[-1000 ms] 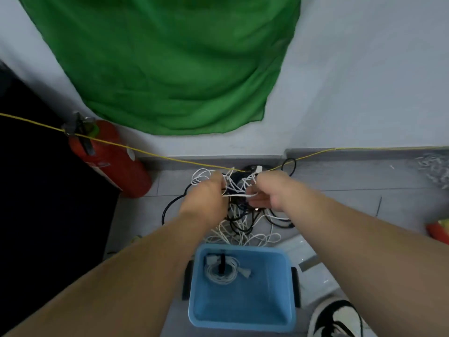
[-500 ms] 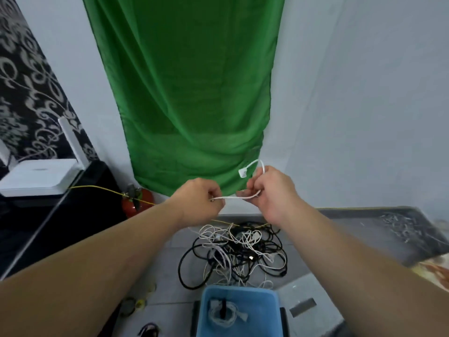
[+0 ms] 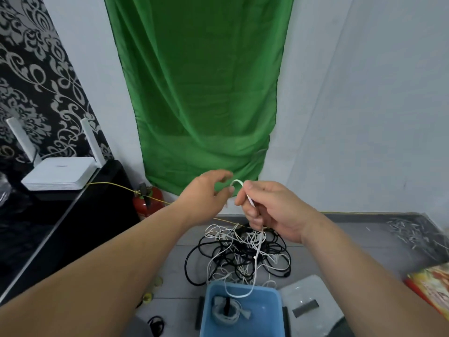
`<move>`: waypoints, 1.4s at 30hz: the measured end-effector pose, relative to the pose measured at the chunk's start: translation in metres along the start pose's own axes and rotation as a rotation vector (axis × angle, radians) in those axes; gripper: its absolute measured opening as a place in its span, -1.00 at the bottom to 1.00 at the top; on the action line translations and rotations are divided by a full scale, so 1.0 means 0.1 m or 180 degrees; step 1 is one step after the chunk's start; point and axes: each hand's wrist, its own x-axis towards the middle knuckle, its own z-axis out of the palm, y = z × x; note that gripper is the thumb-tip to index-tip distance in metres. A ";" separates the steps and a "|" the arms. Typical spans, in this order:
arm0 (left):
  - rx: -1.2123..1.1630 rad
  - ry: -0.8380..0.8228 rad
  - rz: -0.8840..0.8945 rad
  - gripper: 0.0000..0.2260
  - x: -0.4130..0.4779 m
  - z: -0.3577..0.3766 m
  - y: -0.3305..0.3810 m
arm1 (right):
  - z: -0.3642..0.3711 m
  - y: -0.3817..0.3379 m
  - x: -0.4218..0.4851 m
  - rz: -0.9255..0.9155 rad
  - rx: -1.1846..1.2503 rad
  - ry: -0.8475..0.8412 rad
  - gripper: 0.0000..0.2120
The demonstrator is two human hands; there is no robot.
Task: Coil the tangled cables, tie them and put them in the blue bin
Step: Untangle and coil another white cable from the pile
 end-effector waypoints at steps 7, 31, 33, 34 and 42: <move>0.0279 0.0095 0.0810 -0.84 0.17 0.09 -0.09 | -0.08 -0.01 0.07 0.0610 0.0350 -0.0123 -0.70; -0.1159 -0.1380 -0.0422 -0.76 -0.17 0.44 0.20 | -0.14 0.01 0.32 -0.0027 0.2396 0.0922 -0.69; -0.1008 -0.1540 -0.0283 -0.80 -0.18 0.46 0.26 | -0.06 -0.01 0.33 -0.0060 0.2479 0.0781 -0.72; -0.1019 -0.1609 -0.0304 -0.76 -0.17 0.47 0.27 | -0.05 -0.03 0.33 -0.0063 0.2467 0.0761 -0.74; 0.0144 -0.1327 -0.0006 -0.63 -0.07 0.27 0.03 | -0.48 -0.01 0.34 0.0094 0.2472 0.1570 -0.66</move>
